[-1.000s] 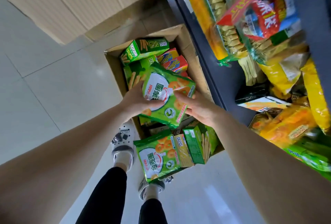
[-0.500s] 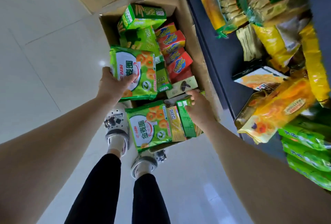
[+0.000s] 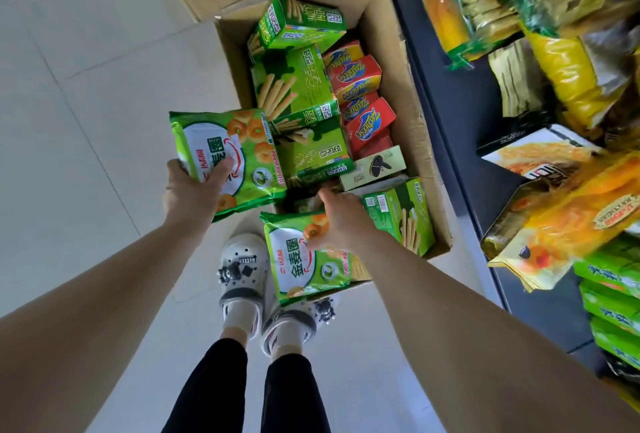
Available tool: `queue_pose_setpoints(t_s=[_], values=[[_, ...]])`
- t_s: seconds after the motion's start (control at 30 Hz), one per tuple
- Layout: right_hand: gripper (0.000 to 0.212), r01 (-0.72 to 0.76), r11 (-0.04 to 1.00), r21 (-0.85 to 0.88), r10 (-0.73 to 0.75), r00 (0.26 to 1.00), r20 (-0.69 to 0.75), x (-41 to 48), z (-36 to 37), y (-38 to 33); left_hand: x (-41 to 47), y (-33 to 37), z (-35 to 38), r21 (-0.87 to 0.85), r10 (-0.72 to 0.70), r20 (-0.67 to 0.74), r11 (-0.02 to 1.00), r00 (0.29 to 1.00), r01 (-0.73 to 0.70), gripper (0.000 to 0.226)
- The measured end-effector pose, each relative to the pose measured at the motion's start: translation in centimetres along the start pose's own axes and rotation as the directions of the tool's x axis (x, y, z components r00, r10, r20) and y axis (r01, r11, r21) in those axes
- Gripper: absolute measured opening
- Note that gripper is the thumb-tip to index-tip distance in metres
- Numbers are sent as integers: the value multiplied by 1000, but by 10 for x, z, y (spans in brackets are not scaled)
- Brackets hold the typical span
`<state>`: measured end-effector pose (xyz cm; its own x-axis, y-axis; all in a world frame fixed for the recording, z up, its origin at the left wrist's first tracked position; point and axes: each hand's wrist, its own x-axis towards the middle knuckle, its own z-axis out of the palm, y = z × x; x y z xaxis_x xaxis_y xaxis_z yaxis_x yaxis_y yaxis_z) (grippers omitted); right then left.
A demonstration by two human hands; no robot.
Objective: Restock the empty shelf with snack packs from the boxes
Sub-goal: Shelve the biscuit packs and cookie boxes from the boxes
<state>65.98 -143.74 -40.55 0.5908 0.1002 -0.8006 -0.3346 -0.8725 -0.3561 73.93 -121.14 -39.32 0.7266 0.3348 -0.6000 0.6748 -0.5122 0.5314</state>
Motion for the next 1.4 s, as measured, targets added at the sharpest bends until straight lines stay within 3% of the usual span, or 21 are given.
queue_pose_setpoints(t_s=[0.13, 0.2, 0.27, 0.33, 0.43, 0.67, 0.8, 0.93, 1.07, 1.3, 1.4], values=[[98, -71, 997, 2, 69, 973, 218, 1, -14, 2, -1, -2, -2, -14, -7, 7, 1000, 1000, 7, 52], [86, -130, 989, 67, 109, 960, 259, -7, -26, 8, -2, 0, -5, -39, -11, 5, 999, 1000, 11, 54], [64, -195, 947, 255, 142, 967, 212, -19, -41, 19, -4, 5, -8, -82, -34, -17, 996, 999, 33, 53], [41, -232, 840, 491, 185, 972, 143, -33, -56, 32, -8, 12, -13, -125, -70, -40, 990, 997, 64, 51], [27, -220, 623, 751, 280, 959, 49, -59, -78, 42, -17, 27, -24, -159, -80, -30, 985, 996, 74, 49], [49, -62, 225, 972, 369, 929, -26, -123, -120, 25, -68, 87, -58, -154, -12, 113, 988, 994, 30, 54], [71, 27, 180, 983, 407, 908, -99, -171, -144, 4, -110, 130, -88, -172, 85, 218, 984, 972, -47, 61], [61, 95, 163, 982, 449, 879, -159, -231, -173, -18, -152, 173, -120, -206, 158, 207, 972, 965, -114, 37], [49, 167, 165, 972, 487, 843, -227, -291, -197, -44, -186, 207, -155, -183, 193, 227, 971, 955, -152, 44], [62, 260, 301, 918, 540, 746, -388, -388, -229, -95, -255, 256, -224, -247, 330, 326, 934, 886, -258, 43], [56, 340, 306, 889, 548, 701, -456, -431, -241, -117, -278, 280, -261, -287, 365, 372, 920, 854, -268, 42]])
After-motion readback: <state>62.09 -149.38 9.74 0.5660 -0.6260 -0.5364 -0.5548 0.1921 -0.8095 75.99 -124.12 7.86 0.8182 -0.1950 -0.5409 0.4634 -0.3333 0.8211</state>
